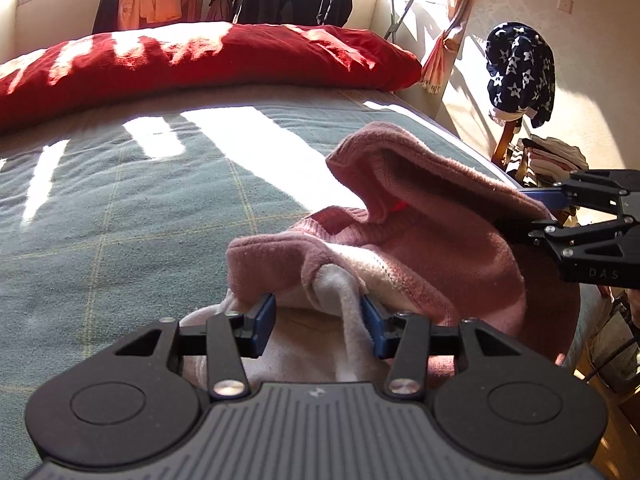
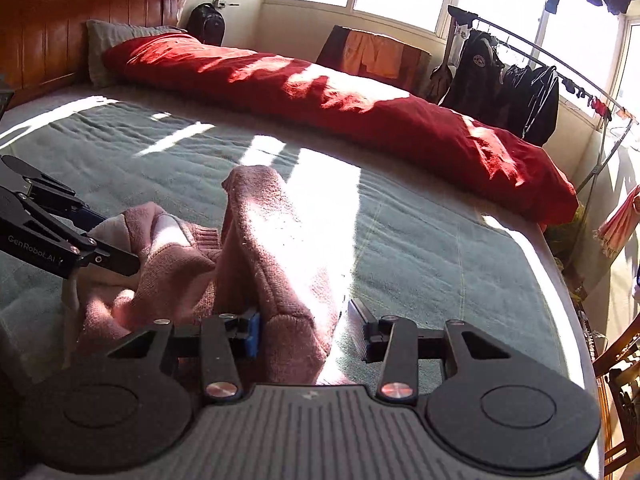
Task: Fold clothes
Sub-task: 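Lift the sweater with both grippers and shake it open over the bed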
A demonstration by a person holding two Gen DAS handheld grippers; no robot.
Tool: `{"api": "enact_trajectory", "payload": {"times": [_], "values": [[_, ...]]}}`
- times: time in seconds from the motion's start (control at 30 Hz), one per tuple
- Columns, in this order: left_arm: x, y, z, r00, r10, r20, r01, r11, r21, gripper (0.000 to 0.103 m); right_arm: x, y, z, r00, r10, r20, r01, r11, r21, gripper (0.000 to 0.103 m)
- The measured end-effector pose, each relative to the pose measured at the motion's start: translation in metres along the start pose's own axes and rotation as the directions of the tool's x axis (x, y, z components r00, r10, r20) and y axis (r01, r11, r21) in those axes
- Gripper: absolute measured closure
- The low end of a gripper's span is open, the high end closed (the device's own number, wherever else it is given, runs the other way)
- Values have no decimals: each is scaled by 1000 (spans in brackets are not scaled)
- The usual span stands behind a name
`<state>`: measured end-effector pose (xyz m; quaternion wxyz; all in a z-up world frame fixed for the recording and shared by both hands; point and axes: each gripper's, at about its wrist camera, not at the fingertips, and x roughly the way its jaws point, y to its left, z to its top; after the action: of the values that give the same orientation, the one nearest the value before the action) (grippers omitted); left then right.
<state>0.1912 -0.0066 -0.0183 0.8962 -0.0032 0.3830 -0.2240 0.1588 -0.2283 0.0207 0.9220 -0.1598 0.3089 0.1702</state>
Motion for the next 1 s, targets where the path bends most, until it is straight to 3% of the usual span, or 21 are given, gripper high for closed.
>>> {"api": "enact_trajectory", "payload": {"times": [0.13,0.27,0.33,0.37,0.4,0.47,0.63,0.77,0.9,1.0], "values": [[-3,11,-3,1000,-17,-16,17,999,-40,60,11,-6,-8,998,27,-60,-27,1000,-6,58],[6,16,12,996,-83,-21,80,990,-117,59,19,-10,3,997,49,-54,-48,999,17,58],[7,16,13,996,-90,-26,87,990,-110,61,25,-11,10,996,68,-60,-67,998,17,58],[8,15,12,995,-91,-29,88,991,-101,67,27,-10,11,995,76,-66,-76,997,10,60],[8,15,12,995,-92,-32,88,992,-93,83,26,-9,10,995,78,-69,-78,997,-3,72],[9,14,10,995,-93,-37,90,993,-75,87,23,-8,8,994,79,-74,-82,996,-29,83],[-3,23,6,997,-65,-32,63,996,-67,89,17,-17,1,992,81,-92,-85,995,-43,84],[0,27,15,998,-49,-37,46,996,-70,75,18,-26,2,989,99,-108,-102,995,-22,84],[9,29,28,998,-43,-44,39,995,-87,42,21,-26,10,989,107,-97,-109,994,-11,78],[17,31,37,997,-38,-62,31,994,-104,44,24,-25,19,990,112,-89,-113,994,-5,76]]}}
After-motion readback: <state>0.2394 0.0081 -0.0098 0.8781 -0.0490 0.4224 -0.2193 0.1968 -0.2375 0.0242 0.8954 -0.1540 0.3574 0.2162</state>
